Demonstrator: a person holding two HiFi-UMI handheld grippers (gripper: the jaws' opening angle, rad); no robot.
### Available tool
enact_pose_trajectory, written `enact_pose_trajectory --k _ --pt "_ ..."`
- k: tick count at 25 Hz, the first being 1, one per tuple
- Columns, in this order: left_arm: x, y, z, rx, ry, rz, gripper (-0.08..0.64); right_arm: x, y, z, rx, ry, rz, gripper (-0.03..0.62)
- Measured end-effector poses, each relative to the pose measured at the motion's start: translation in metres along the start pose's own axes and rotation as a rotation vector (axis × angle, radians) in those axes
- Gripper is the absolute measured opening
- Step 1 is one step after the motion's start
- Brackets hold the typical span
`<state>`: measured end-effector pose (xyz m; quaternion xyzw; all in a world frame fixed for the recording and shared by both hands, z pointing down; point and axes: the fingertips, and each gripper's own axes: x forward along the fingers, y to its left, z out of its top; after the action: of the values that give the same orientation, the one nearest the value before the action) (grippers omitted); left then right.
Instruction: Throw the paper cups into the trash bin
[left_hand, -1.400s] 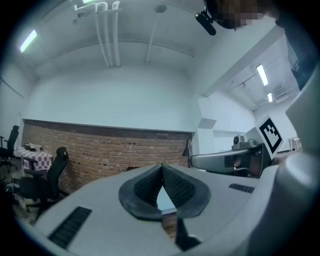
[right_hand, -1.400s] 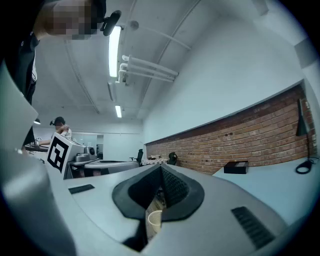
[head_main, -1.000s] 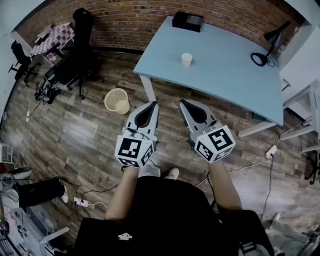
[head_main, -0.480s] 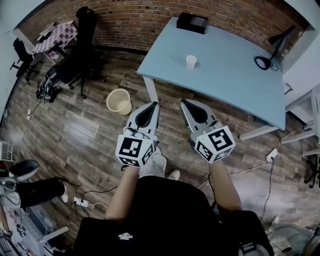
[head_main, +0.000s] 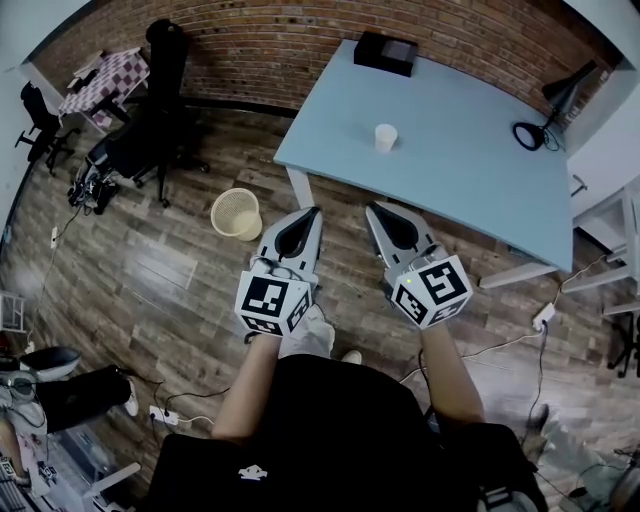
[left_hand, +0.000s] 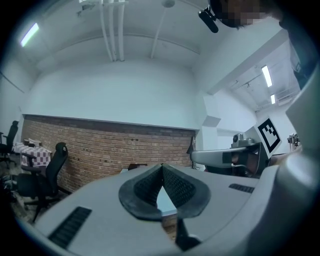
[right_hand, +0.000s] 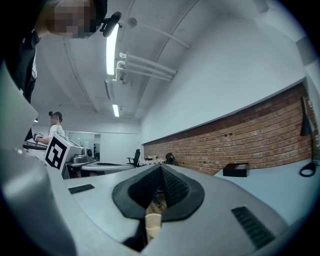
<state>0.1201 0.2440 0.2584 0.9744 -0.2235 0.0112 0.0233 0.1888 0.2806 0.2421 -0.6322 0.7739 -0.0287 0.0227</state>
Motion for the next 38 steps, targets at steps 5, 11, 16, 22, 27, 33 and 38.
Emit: enact_pose_trajectory --k 5,11,16,22,27,33,38 --pt "0.019 0.02 0.0 -0.012 -0.002 -0.014 0.008 0.025 -0.013 -0.002 0.004 0.005 -0.007 0.005" --pt "0.046 0.045 0.007 0.0 -0.01 -0.051 0.008 0.059 -0.029 -0.002 0.011 0.003 -0.023 0.005" --pt "0.068 0.071 0.003 0.008 0.006 -0.074 0.008 0.089 -0.043 0.0 0.009 0.001 -0.042 0.005" --pt "0.089 0.101 -0.003 -0.004 0.012 -0.093 0.008 0.12 -0.056 -0.003 0.004 0.019 -0.077 0.005" --pt "0.095 0.128 -0.005 -0.013 0.01 -0.107 0.008 0.145 -0.061 -0.004 -0.006 0.033 -0.108 0.005" --pt "0.103 0.156 -0.007 -0.028 0.01 -0.095 0.008 0.162 -0.069 -0.007 -0.006 0.063 -0.131 0.005" --pt "0.105 0.163 -0.01 -0.033 0.023 -0.098 0.008 0.167 -0.079 -0.013 -0.01 0.096 -0.149 0.005"
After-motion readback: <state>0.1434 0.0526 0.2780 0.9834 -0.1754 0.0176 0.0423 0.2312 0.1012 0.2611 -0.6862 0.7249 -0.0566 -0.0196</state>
